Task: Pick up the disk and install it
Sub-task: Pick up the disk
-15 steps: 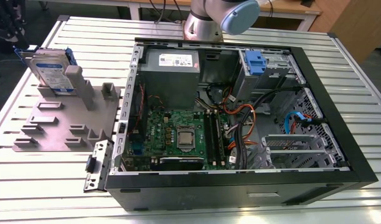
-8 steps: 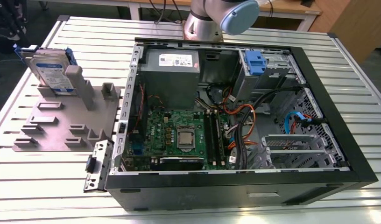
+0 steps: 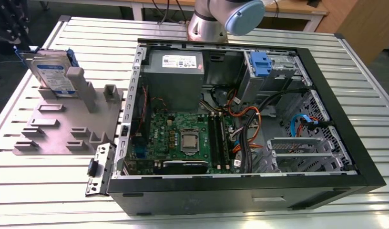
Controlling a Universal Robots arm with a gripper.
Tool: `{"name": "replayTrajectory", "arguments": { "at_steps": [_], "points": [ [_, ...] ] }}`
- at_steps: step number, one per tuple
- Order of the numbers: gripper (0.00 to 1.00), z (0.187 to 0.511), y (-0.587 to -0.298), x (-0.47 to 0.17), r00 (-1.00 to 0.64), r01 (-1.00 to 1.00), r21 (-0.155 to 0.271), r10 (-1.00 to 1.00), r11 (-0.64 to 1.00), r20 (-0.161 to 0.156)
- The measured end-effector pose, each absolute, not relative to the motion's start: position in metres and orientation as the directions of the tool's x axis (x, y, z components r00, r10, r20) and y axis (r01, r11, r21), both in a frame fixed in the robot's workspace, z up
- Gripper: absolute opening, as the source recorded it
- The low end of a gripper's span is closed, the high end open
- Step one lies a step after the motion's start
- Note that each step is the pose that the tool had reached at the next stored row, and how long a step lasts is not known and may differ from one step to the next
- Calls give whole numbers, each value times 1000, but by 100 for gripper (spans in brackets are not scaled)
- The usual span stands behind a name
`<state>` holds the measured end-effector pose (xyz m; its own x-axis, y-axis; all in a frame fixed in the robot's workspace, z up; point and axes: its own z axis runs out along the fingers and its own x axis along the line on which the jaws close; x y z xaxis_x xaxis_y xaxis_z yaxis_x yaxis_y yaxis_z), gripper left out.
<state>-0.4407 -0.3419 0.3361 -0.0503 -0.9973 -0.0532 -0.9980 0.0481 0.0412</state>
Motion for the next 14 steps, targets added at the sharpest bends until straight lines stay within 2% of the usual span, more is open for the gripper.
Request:
{"name": "replayTrajectory", "arguments": {
  "at_steps": [1, 3, 4, 6, 8, 9, 14],
  "points": [
    [24, 336, -342, -441, -40, -998, 41, -998, 38, -53],
    [35, 335, -342, -441, -24, -999, 41, -998, 22, -53],
    [35, 335, -342, -441, -22, -999, 41, -998, 19, -53],
    [47, 334, -342, -442, -19, -999, 38, -998, 17, -54],
    [47, 333, -342, -442, -19, -999, 35, -998, 17, -54],
    [53, 332, -342, -442, -19, -999, 35, -998, 17, -53],
    [53, 327, -342, -443, -18, -999, 32, -999, 17, -50]
  ]
}}
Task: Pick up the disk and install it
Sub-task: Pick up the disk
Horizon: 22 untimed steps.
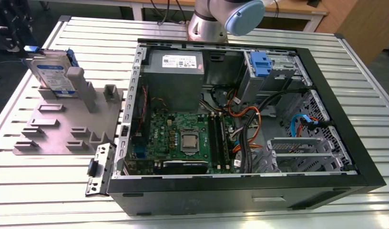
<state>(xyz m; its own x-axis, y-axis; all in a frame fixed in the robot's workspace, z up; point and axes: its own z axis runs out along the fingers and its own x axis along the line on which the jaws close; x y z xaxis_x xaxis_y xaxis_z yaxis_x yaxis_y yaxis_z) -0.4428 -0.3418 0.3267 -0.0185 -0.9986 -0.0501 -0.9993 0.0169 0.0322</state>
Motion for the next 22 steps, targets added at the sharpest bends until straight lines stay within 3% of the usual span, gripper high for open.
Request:
{"name": "replayTrajectory", "arguments": {
  "at_steps": [22],
  "points": [
    [53, 311, -342, -447, -18, -1000, 21, -999, 17, -50]
  ]
}}
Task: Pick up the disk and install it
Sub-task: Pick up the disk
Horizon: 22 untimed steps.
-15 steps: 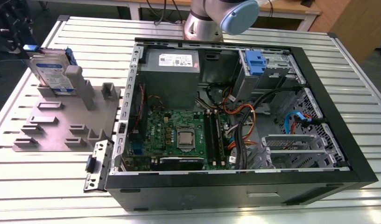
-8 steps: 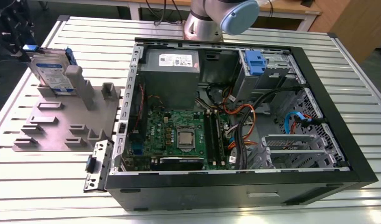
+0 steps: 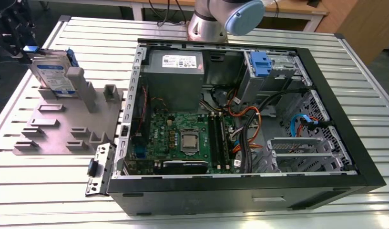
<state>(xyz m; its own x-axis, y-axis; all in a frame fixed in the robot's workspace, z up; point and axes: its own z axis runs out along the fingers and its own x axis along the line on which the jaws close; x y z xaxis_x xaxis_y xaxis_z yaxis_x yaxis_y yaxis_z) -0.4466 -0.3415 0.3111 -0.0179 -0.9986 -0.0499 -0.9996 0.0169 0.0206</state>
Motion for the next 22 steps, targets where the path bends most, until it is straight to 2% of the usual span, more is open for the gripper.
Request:
{"name": "replayTrajectory", "arguments": {
  "at_steps": [22],
  "points": [
    [53, 294, -337, -448, -17, -1000, 12, -999, 17, -50]
  ]
}}
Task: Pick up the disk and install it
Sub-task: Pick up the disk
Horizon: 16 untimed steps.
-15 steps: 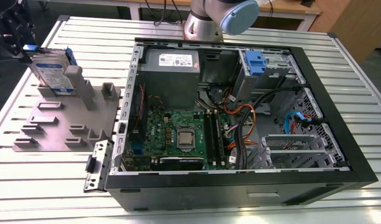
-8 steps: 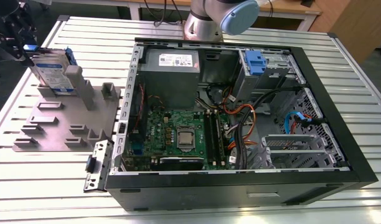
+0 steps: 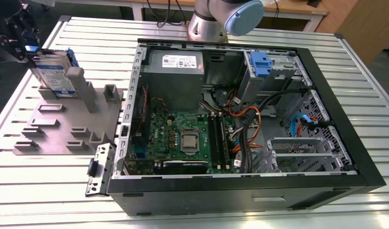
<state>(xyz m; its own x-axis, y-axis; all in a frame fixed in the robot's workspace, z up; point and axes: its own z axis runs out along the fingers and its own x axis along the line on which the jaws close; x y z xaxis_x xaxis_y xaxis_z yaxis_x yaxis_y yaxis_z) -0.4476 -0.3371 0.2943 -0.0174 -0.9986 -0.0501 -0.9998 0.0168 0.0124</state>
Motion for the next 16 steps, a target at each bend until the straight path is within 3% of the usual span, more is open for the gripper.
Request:
{"name": "replayTrajectory", "arguments": {
  "at_steps": [16],
  "points": [
    [53, 288, -337, -448, -19, -1000, 23, -999, 17, -50]
  ]
}}
